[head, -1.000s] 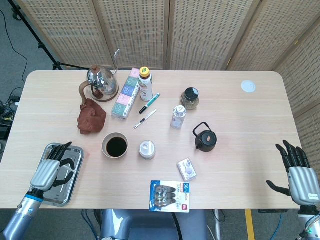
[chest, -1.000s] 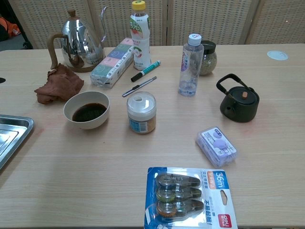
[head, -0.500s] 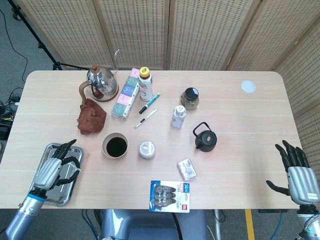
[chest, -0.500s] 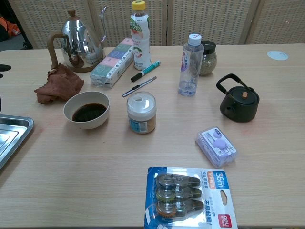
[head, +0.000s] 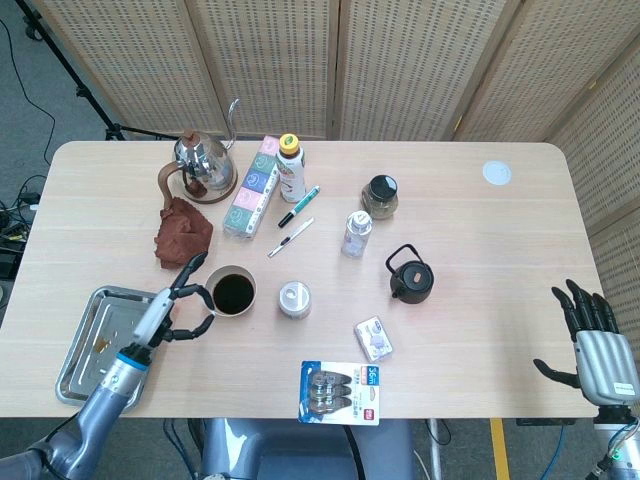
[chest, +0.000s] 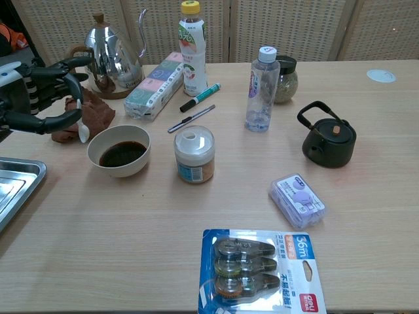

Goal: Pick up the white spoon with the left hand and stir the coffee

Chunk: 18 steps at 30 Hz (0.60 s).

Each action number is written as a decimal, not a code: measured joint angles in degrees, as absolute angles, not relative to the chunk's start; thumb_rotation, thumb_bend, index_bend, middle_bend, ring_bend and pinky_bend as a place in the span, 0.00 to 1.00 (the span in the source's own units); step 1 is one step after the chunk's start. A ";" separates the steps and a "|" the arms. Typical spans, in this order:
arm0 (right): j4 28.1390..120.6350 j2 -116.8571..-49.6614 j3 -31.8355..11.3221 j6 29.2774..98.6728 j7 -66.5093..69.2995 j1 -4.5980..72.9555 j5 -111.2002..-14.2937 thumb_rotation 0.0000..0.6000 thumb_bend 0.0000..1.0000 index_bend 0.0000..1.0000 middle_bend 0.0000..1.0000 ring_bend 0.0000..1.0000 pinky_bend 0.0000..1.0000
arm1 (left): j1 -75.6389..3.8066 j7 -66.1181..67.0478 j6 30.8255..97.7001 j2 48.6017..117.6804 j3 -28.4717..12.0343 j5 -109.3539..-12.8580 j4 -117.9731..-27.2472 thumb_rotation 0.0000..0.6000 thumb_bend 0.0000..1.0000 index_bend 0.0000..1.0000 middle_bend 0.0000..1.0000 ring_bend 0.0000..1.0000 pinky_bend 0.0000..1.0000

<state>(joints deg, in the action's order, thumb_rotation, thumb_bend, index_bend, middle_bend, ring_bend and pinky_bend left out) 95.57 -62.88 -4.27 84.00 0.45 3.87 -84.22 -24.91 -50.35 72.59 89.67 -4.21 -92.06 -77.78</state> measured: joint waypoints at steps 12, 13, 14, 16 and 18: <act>94.99 -62.78 -4.84 82.73 1.73 4.34 -82.65 1.00 0.00 0.00 0.00 0.00 0.00 | -28.77 -54.50 66.65 97.96 -9.50 -82.83 -72.88 1.00 0.43 0.63 0.00 0.00 0.00; 94.95 -62.76 -4.87 82.66 1.81 4.36 -82.57 1.00 0.00 0.00 0.00 0.00 0.00 | -28.96 -54.79 66.45 98.74 -9.92 -82.32 -71.97 1.00 0.43 0.63 0.00 0.00 0.00; 94.92 -62.73 -4.92 82.59 1.93 4.40 -82.47 1.00 0.00 0.00 0.00 0.00 0.00 | -29.19 -55.03 66.23 99.45 -10.27 -81.94 -71.06 1.00 0.43 0.63 0.00 0.00 0.00; 94.86 -62.68 -5.01 82.48 2.17 4.45 -82.29 1.00 0.00 0.00 0.00 0.00 0.00 | -29.82 -55.53 65.51 100.89 -10.81 -81.36 -69.01 1.00 0.43 0.63 0.00 0.00 0.00; 94.74 -62.65 -5.11 82.32 2.31 4.52 -82.07 1.00 0.00 0.00 0.00 0.00 0.00 | -30.50 -56.11 64.63 102.19 -11.17 -80.93 -67.24 1.00 0.43 0.63 0.00 0.00 0.00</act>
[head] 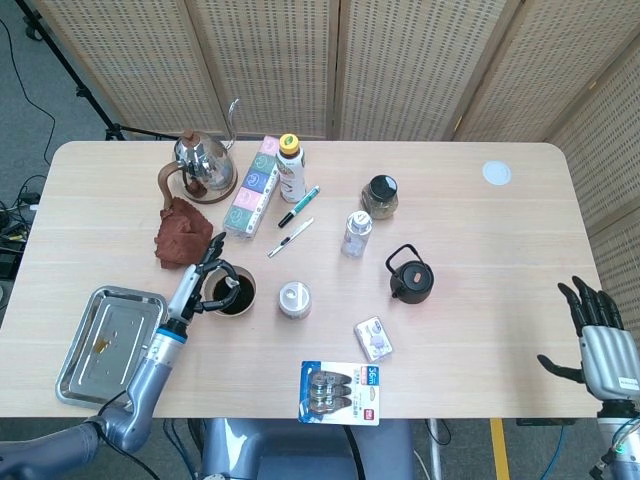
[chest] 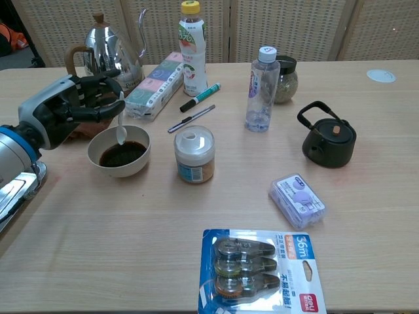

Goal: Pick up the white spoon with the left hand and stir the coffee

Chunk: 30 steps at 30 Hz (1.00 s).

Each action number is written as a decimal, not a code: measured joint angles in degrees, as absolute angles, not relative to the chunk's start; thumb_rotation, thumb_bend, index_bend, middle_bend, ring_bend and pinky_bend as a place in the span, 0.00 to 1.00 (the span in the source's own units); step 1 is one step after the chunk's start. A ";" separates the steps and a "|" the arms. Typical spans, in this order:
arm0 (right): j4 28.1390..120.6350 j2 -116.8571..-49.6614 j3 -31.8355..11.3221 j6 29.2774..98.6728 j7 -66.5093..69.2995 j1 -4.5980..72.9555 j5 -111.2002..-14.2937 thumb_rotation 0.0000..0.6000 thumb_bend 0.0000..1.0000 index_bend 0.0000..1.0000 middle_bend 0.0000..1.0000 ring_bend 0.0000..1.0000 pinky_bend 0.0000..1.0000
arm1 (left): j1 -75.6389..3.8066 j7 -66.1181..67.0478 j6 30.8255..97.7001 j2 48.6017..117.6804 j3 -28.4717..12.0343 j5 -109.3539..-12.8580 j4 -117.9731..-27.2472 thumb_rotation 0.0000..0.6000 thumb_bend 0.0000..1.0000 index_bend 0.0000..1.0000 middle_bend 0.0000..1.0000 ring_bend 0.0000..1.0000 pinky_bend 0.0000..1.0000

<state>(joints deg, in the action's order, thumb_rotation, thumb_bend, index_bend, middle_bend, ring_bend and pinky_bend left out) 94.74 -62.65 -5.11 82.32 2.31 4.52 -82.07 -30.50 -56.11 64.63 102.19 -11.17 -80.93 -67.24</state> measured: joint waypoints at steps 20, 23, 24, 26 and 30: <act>94.41 -62.63 -5.09 80.67 3.05 5.09 -81.08 1.00 0.00 0.00 0.00 0.00 0.00 | -33.36 -56.76 61.87 109.10 -12.82 -78.99 -59.07 1.00 0.45 0.63 0.00 0.00 0.00; 94.49 -62.57 -5.04 80.61 3.18 5.10 -81.09 1.00 0.00 0.00 0.00 0.00 0.00 | -33.46 -56.75 61.94 109.58 -12.79 -79.07 -58.56 1.00 0.45 0.63 0.00 0.00 0.00; 94.50 -62.56 -5.03 80.61 3.21 5.10 -81.10 1.00 0.00 0.00 0.00 0.00 0.00 | -33.46 -56.75 61.95 109.68 -12.76 -79.07 -58.44 1.00 0.45 0.63 0.00 0.00 0.00; 94.50 -62.53 -5.03 80.63 3.27 5.09 -81.11 1.00 0.00 0.00 0.00 0.00 0.00 | -33.49 -56.75 61.88 109.91 -12.73 -79.05 -58.15 1.00 0.46 0.63 0.00 0.00 0.00; 94.47 -62.48 -5.05 80.51 3.37 5.15 -81.03 1.00 0.00 0.00 0.00 0.00 0.00 | -33.63 -56.82 61.68 110.45 -12.52 -79.19 -57.65 1.00 0.46 0.63 0.00 0.00 0.00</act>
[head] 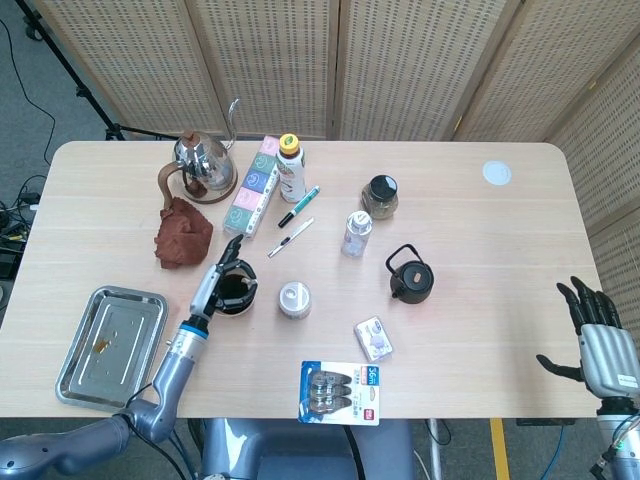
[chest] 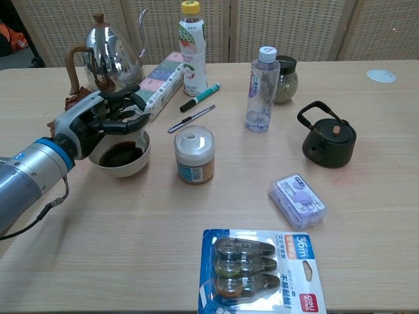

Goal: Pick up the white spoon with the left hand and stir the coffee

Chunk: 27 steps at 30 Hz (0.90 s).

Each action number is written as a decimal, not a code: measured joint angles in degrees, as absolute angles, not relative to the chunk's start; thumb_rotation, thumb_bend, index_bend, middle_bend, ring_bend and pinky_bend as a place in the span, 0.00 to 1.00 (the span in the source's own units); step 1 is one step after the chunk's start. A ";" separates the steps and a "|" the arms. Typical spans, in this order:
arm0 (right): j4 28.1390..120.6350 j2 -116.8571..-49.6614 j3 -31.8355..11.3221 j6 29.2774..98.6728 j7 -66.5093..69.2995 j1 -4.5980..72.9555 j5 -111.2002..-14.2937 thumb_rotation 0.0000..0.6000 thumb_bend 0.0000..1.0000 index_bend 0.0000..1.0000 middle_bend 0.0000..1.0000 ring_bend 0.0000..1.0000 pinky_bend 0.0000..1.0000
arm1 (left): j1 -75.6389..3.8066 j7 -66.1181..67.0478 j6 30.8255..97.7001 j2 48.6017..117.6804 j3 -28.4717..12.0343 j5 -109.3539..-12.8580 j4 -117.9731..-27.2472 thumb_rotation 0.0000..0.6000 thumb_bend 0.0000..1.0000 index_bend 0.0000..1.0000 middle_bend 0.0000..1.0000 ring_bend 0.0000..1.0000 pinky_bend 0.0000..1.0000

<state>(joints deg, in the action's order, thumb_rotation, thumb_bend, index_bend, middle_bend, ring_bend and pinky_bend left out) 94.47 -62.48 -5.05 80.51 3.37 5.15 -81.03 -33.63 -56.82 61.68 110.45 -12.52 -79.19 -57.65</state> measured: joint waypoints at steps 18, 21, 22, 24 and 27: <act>94.72 -62.52 -4.83 80.77 3.18 5.11 -81.42 1.00 0.00 0.00 0.00 0.00 0.00 | -30.84 -59.42 64.18 108.69 -9.56 -81.29 -60.13 1.00 0.48 0.63 0.00 0.00 0.00; 94.74 -62.54 -4.83 80.85 3.09 5.08 -81.41 1.00 0.00 0.00 0.00 0.00 0.00 | -30.38 -59.66 63.96 108.08 -9.25 -81.16 -59.97 1.00 0.49 0.63 0.00 0.00 0.00; 94.73 -62.56 -4.82 80.81 3.09 5.09 -81.40 1.00 0.00 0.00 0.00 0.00 0.00 | -30.31 -59.76 63.82 108.00 -9.22 -81.06 -59.82 1.00 0.50 0.63 0.00 0.00 0.00; 94.71 -62.59 -4.79 80.74 3.05 5.11 -81.37 1.00 0.00 0.00 0.00 0.00 0.00 | -30.24 -60.08 63.35 107.87 -9.22 -80.79 -59.31 1.00 0.50 0.63 0.00 0.00 0.00; 94.62 -62.72 -4.80 80.65 2.86 5.17 -81.29 1.00 0.00 0.00 0.00 0.00 0.00 | -30.39 -60.67 62.89 107.82 -9.59 -80.49 -58.51 1.00 0.50 0.63 0.00 0.00 0.00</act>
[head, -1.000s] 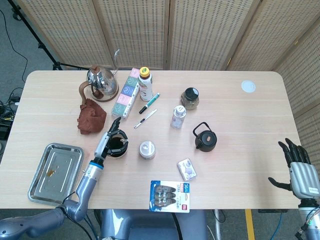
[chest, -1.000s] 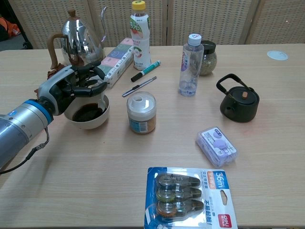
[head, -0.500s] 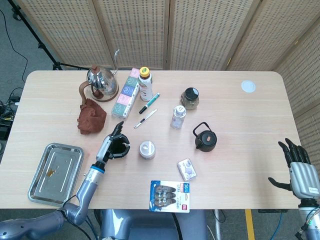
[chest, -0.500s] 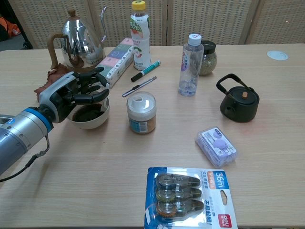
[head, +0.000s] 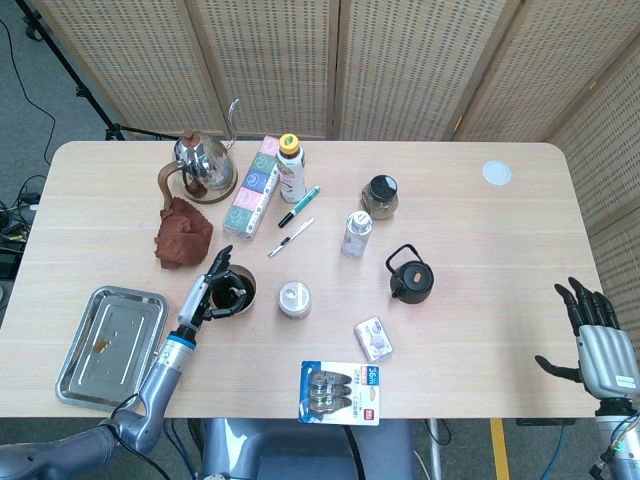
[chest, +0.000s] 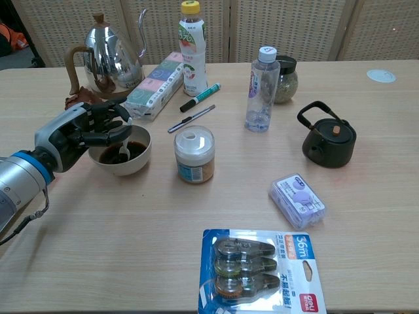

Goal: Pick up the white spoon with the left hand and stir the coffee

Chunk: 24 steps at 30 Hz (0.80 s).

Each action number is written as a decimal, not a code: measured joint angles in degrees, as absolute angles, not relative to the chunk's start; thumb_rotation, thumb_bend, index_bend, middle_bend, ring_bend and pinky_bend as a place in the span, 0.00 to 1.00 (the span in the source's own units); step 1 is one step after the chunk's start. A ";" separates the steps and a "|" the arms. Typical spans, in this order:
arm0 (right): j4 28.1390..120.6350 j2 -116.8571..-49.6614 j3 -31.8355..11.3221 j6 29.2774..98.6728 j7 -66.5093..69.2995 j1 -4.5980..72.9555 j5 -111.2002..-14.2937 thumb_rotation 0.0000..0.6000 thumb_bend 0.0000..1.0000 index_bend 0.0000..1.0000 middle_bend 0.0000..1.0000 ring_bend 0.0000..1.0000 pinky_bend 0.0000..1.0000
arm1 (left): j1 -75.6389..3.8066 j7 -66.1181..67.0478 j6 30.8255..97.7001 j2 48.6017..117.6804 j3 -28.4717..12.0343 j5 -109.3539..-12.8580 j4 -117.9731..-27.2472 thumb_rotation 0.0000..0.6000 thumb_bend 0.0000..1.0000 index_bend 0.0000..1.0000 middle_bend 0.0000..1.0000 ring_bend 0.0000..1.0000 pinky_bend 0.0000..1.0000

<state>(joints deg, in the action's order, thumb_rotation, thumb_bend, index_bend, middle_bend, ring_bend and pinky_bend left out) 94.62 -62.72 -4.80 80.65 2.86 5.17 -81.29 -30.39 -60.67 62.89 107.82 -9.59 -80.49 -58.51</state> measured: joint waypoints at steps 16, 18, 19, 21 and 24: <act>94.07 -63.02 -4.96 79.82 2.90 5.52 -80.53 1.00 0.00 0.00 0.00 0.00 0.00 | -32.26 -60.97 63.28 108.73 -11.41 -80.95 -57.46 1.00 0.50 0.63 0.00 0.00 0.00; 94.01 -63.05 -4.96 79.73 2.90 5.57 -80.49 1.00 0.00 0.00 0.00 0.00 0.00 | -32.70 -60.51 63.03 109.25 -11.46 -80.99 -57.33 1.00 0.50 0.63 0.00 0.00 0.00; 93.96 -63.07 -4.98 79.72 2.90 5.58 -80.45 1.00 0.00 0.00 0.00 0.00 0.00 | -32.81 -60.23 62.99 109.50 -11.42 -81.05 -57.30 1.00 0.50 0.63 0.00 0.00 0.00; 93.91 -63.11 -5.02 79.68 2.93 5.60 -80.36 1.00 0.00 0.00 0.00 0.00 0.00 | -32.81 -59.92 63.09 109.80 -11.12 -81.23 -57.44 1.00 0.50 0.63 0.00 0.00 0.00; 93.94 -63.09 -5.00 79.72 2.94 5.61 -80.44 1.00 0.00 0.00 0.00 0.00 0.00 | -32.37 -60.44 63.32 109.68 -10.45 -81.51 -58.26 1.00 0.50 0.63 0.00 0.00 0.00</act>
<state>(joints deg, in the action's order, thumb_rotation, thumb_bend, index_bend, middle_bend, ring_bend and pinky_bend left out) 93.94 -63.09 -5.00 79.72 2.94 5.61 -80.44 -32.37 -60.44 63.32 109.68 -10.45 -81.51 -58.26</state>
